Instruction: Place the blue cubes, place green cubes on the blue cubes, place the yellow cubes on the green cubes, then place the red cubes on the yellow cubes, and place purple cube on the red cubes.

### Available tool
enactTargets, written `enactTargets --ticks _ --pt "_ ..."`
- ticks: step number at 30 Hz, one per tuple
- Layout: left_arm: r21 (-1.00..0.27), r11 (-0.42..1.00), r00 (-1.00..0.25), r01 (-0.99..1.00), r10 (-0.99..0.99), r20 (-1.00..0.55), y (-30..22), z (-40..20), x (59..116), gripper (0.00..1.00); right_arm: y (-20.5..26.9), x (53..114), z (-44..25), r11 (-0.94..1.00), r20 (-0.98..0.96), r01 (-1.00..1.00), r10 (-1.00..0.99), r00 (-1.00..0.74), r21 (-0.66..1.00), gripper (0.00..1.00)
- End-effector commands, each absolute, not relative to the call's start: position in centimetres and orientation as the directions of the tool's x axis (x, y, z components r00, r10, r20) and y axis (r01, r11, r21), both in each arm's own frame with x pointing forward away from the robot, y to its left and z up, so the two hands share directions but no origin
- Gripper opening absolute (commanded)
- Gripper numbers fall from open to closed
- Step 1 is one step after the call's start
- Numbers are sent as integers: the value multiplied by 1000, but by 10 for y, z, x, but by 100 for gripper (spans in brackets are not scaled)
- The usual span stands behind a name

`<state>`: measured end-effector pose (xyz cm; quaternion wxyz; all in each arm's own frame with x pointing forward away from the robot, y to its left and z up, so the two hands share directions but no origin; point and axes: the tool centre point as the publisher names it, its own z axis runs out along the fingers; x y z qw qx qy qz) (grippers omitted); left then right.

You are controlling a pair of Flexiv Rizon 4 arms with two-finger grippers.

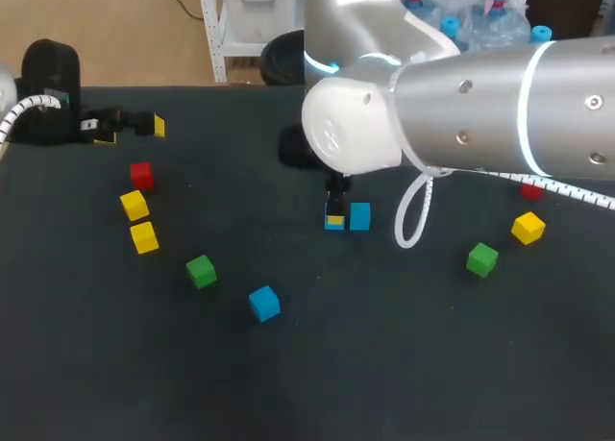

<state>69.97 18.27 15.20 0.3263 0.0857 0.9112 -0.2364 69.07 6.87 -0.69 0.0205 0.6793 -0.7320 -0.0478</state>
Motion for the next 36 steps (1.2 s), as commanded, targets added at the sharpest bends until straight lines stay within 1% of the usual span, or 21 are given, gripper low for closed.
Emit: enactTargets --ticks 1,17,19,20,21,22,23,36 --pt "-381 868 -768 319 1 -640 185 150 699 100 68 693 -11 71 -32 -992 -997 -75 100 16" --pt "-381 868 -768 319 1 -640 185 150 699 100 68 695 -13 74 -23 -992 -997 -77 106 16" --pt "-381 868 -768 319 1 -640 185 150 699 100 68 695 -13 72 -23 -992 -997 -75 107 18" --pt "-381 868 -768 319 1 -640 185 150 699 100 68 695 -13 71 -21 -992 -997 -74 107 23" --pt "-381 868 -768 319 1 -640 185 150 699 100 68 695 -13 67 -17 -992 -998 -69 107 34" --pt "-381 868 -768 319 1 -640 185 150 699 100 68 695 -13 66 -16 -992 -998 -68 108 48" --pt "-381 868 -768 319 1 -640 185 150 699 100 69 695 -13 67 -16 -992 -998 -69 109 100" --pt "-381 868 -768 319 1 -640 185 150 699 100 71 694 -8 75 -33 -992 -996 -79 100 100"
